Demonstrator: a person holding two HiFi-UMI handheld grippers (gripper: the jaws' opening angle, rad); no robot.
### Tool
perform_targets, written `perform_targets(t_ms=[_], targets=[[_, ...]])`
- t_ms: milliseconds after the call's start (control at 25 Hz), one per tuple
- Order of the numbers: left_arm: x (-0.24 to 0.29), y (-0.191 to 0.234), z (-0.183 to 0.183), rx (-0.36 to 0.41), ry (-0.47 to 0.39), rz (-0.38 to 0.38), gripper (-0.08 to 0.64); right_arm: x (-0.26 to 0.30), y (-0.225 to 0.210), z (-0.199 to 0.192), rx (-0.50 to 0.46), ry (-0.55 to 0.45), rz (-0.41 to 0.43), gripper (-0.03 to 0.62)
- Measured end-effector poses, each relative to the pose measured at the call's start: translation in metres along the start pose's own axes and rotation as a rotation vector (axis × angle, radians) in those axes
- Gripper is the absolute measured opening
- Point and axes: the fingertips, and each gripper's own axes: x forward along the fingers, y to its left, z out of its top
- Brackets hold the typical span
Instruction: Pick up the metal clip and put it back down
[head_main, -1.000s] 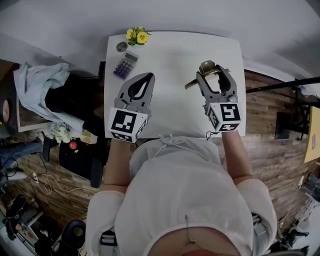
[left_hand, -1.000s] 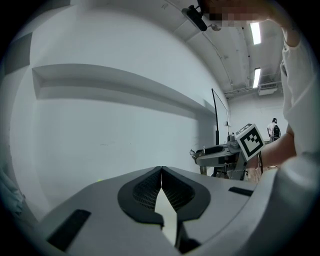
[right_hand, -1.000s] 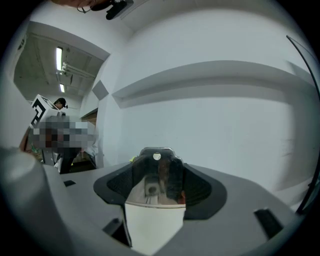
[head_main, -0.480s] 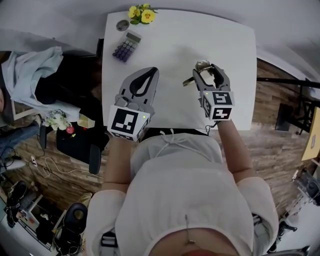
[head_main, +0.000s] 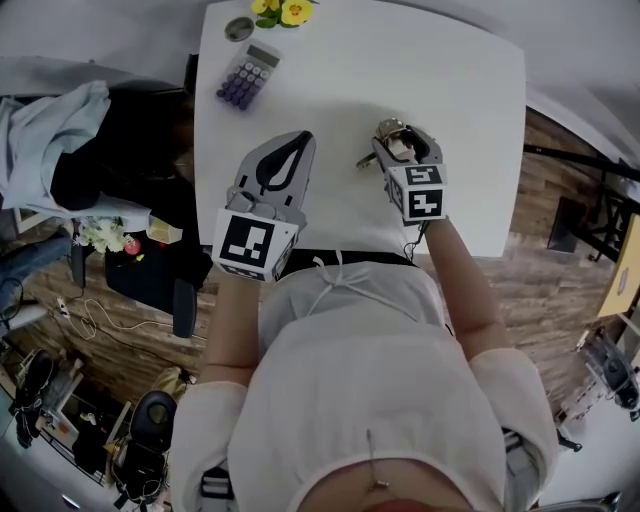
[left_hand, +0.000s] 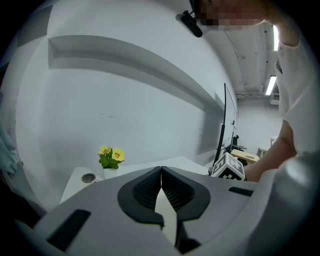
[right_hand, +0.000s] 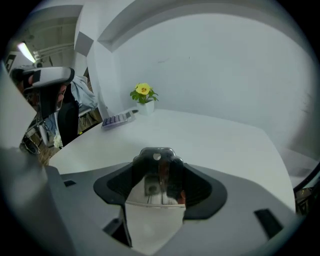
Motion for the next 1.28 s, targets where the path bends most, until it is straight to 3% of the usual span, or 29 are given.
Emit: perform_targets(t_ms=[240,560,600,680,800,1040,1280], targets=[[0.000,0.008,-0.010,0.000,0.025,0.009,0.018,0.014,0.005,-0.018,0.013,0.050,0.002,0.298],[0.001,0.008,-0.014,-0.007,0.029,0.011,0.018,0.020,0.002,-0.023,0.015,0.043,-0.047,0.298],[0.001,0.007,-0.014,-0.004,0.028,0.011,0.018,0.019,0.001,-0.022,0.023,0.033,-0.056,0.302],[-0.001,0.005,-0.013,-0.003,0.026,0.011,0.018,0.017,-0.001,-0.018,0.029,0.011,-0.070,0.372],[-0.003,0.002,-0.011,0.001,0.024,0.010,0.018,0.012,0.001,-0.010,0.023,-0.030,-0.063,0.405],[-0.012,-0.007,0.003,0.031,-0.004,0.014,0.018,-0.013,0.001,0.009,0.039,-0.101,-0.049,0.407],[-0.024,-0.021,0.026,0.055,-0.043,0.013,0.018,-0.067,0.002,0.058,0.042,-0.302,-0.025,0.385]])
